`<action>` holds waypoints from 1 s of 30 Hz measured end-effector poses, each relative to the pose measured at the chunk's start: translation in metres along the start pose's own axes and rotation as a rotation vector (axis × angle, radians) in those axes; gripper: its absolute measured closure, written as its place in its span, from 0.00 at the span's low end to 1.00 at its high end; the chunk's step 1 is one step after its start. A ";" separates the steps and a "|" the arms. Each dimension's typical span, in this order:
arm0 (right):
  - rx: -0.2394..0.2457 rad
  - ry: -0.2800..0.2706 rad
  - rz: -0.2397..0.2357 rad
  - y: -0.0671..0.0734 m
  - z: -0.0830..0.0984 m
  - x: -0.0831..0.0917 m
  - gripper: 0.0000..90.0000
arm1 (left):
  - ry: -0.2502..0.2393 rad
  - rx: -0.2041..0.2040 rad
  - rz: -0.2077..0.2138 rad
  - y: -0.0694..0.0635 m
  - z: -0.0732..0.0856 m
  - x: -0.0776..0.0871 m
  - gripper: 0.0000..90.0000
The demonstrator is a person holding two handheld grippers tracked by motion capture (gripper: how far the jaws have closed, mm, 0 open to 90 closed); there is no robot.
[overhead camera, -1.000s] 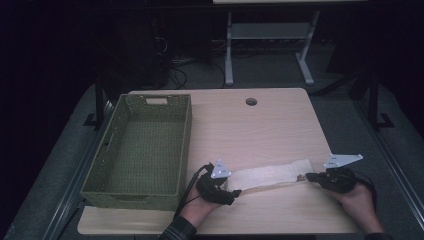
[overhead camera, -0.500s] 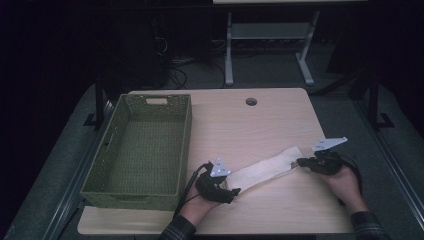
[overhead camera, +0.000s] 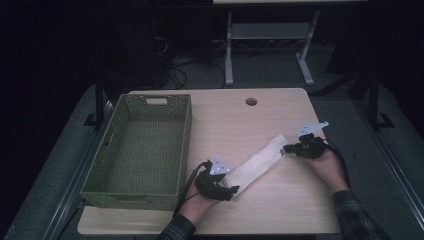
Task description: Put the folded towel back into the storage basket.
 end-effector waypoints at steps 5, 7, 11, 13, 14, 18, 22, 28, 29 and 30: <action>0.017 -0.006 -0.021 -0.005 -0.014 -0.013 1.00 | 0.003 0.020 -0.004 0.006 -0.002 -0.001 0.42; 0.008 -0.007 -0.030 -0.004 -0.015 -0.012 0.94 | 0.006 0.030 -0.010 0.008 -0.002 -0.002 0.45; -0.007 -0.037 -0.039 -0.001 -0.014 -0.001 0.81 | -0.001 0.051 -0.024 0.014 -0.009 -0.007 0.62; -0.013 -0.056 -0.048 0.000 -0.015 0.003 0.72 | 0.008 0.047 -0.032 0.017 -0.011 -0.011 0.74; -0.011 -0.058 -0.052 0.001 -0.015 0.005 0.69 | 0.008 0.045 -0.043 0.019 -0.012 -0.013 0.79; 0.004 -0.052 -0.062 0.005 -0.014 0.008 0.57 | 0.049 0.040 -0.064 0.023 -0.011 -0.021 0.99; -0.013 -0.073 -0.070 0.007 -0.015 0.011 0.49 | 0.064 0.025 -0.069 0.026 -0.011 -0.026 1.00; -0.004 -0.079 -0.056 0.005 -0.016 0.011 0.41 | 0.105 -0.009 -0.039 0.020 -0.005 -0.031 1.00; -0.003 -0.079 -0.054 0.005 -0.016 0.011 0.40 | 0.105 -0.014 -0.029 0.018 -0.004 -0.031 1.00; -0.007 -0.084 -0.052 0.005 -0.017 0.012 0.39 | 0.105 -0.017 -0.022 0.017 -0.005 -0.030 1.00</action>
Point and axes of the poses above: each handheld gripper's, and its own axes: x roughly backward along the jaws, z roughly out of its underside, y roughly to its left, the point moved 10 cm from there along -x, roughly forward along the jaws, and after that the axes turned 9 degrees about -z, right-handed, at the moved point
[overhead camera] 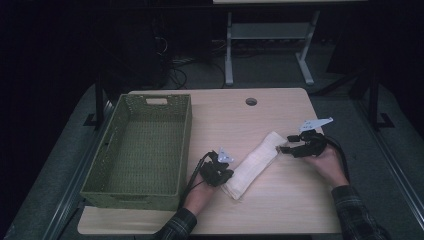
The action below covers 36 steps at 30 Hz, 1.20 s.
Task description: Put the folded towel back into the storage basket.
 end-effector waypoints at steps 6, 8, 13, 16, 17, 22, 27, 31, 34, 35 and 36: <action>0.002 -0.028 -0.003 0.001 -0.004 0.003 0.37 | 0.007 -0.068 0.067 -0.020 0.001 0.003 1.00; -0.006 -0.036 -0.006 0.002 -0.005 0.004 0.36 | 0.012 -0.094 0.087 -0.029 0.001 0.002 1.00; -0.003 -0.035 -0.001 0.002 -0.005 0.005 0.36 | 0.005 -0.125 0.141 -0.051 -0.001 0.002 1.00; 0.006 -0.038 0.002 0.001 -0.005 0.004 0.36 | -0.007 -0.154 0.178 -0.066 -0.003 0.001 1.00; 0.006 -0.039 0.001 0.001 -0.006 0.004 0.36 | -0.012 -0.158 0.186 -0.070 -0.004 0.001 1.00; 0.003 -0.043 0.000 0.004 -0.008 0.005 0.35 | -0.027 -0.193 0.231 -0.092 -0.009 -0.003 1.00; 0.014 -0.045 -0.002 0.006 -0.008 0.005 0.35 | -0.048 -0.212 0.260 -0.111 -0.016 -0.007 1.00; 0.014 -0.043 -0.005 0.006 -0.008 0.005 0.35 | -0.060 -0.244 0.279 -0.124 -0.018 -0.009 0.99; 0.019 -0.043 -0.003 0.006 -0.008 0.004 0.35 | -0.061 -0.235 0.302 -0.126 -0.019 -0.009 0.97; 0.019 -0.041 -0.004 0.006 -0.008 0.004 0.35 | -0.062 -0.228 0.310 -0.125 -0.019 -0.008 0.94; 0.020 -0.040 -0.004 0.006 -0.008 0.004 0.35 | -0.063 -0.232 0.309 -0.123 -0.020 -0.007 0.91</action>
Point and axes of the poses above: each handheld gripper's, and its own axes: x roughly backward along the jaws, z roughly out of its underside, y roughly to its left, the point moved 10 cm from there along -x, roughly forward along the jaws, and after that the axes turned 9 degrees about -z, right-handed, at the moved point
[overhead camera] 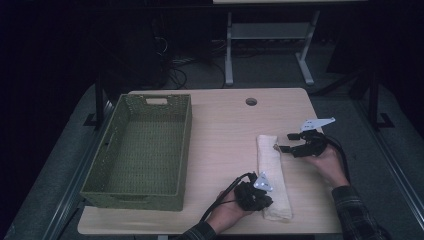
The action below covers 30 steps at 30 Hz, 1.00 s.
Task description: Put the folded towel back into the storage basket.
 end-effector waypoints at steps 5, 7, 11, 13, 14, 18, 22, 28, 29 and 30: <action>0.007 -0.005 -0.001 0.000 0.000 0.001 0.35 | -0.038 -0.032 0.006 0.010 -0.009 0.009 0.73; 0.005 -0.004 0.000 0.000 0.000 0.000 0.35 | -0.052 -0.047 0.010 0.014 -0.015 0.012 0.67; 0.009 -0.005 0.002 0.000 -0.001 0.000 0.34 | -0.069 -0.096 0.013 0.022 -0.025 0.010 0.53; 0.007 -0.007 0.003 0.000 -0.001 0.001 0.34 | -0.061 -0.107 0.028 0.025 -0.028 0.005 0.45; 0.005 -0.008 0.002 0.000 -0.001 0.001 0.34 | -0.053 -0.120 0.033 0.026 -0.029 0.001 0.40; 0.009 -0.003 0.002 0.000 0.000 0.001 0.34 | -0.025 -0.139 0.048 0.031 -0.028 -0.012 0.27; 0.013 -0.003 0.006 -0.001 0.000 0.000 0.34 | -0.019 -0.167 0.050 0.034 -0.029 -0.020 0.23; 0.020 0.005 0.008 -0.002 0.001 0.000 0.34 | 0.031 -0.201 0.058 0.033 -0.025 -0.032 0.22; 0.012 0.000 0.002 -0.001 0.001 0.000 0.34 | 0.035 -0.205 0.055 0.033 -0.024 -0.033 0.21; 0.012 -0.001 0.003 -0.001 0.001 0.000 0.34 | 0.027 -0.204 0.053 0.033 -0.024 -0.033 0.21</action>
Point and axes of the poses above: each handheld gripper's, and its own axes: x roughly backward along the jaws, z roughly out of its underside, y roughly to its left, the point moved 10 cm from there along -x, roughly forward along the jaws, and after that the axes turned 9 degrees about -z, right-handed, at the moved point
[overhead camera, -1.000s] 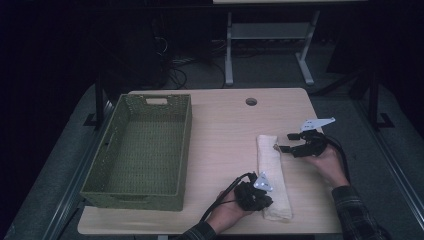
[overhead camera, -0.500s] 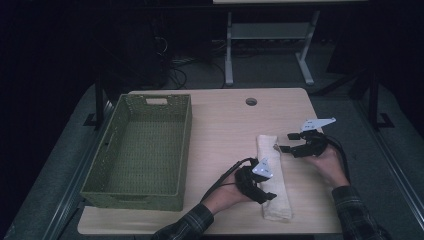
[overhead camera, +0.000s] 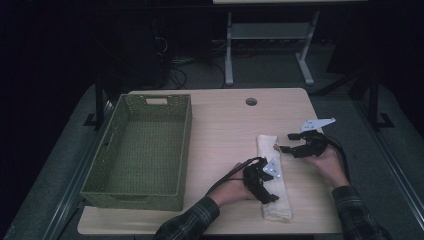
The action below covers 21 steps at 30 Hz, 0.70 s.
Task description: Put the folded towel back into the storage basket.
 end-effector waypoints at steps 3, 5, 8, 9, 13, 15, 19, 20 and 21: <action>-0.002 0.001 -0.003 0.000 0.000 0.000 0.34 | -0.004 -0.007 -0.016 0.000 0.000 0.000 0.22; 0.001 0.000 -0.005 0.001 0.000 -0.001 0.34 | -0.019 0.002 -0.022 -0.001 0.001 0.000 0.23; -0.001 0.003 -0.002 0.001 0.000 -0.001 0.34 | -0.022 0.007 -0.030 0.001 0.001 0.002 0.29; -0.003 0.002 -0.003 0.001 0.001 -0.002 0.34 | -0.019 0.005 -0.031 0.002 0.001 0.003 0.33; 0.005 -0.001 -0.003 0.000 0.000 -0.001 0.34 | -0.022 0.021 -0.039 0.003 0.001 0.004 0.51; -0.003 -0.003 -0.004 0.001 0.000 -0.001 0.34 | -0.029 0.039 -0.048 0.004 0.000 0.004 0.60; 0.001 -0.011 -0.009 0.001 -0.001 0.001 0.34 | -0.036 0.065 -0.050 0.006 0.000 0.005 0.80; 0.007 -0.012 -0.012 0.001 -0.001 0.001 0.34 | -0.036 0.071 -0.048 0.006 0.000 0.005 0.83; 0.008 -0.012 -0.013 0.001 -0.002 0.001 0.34 | -0.037 0.078 -0.048 0.006 0.000 0.006 0.84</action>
Point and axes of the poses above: each handheld gripper's, and its own axes: x roughly backward along the jaws, z roughly out of its underside, y roughly to its left, the point moved 10 cm from there along -x, roughly forward along the jaws, and after that the axes turned 9 degrees about -z, right-handed, at the moved point
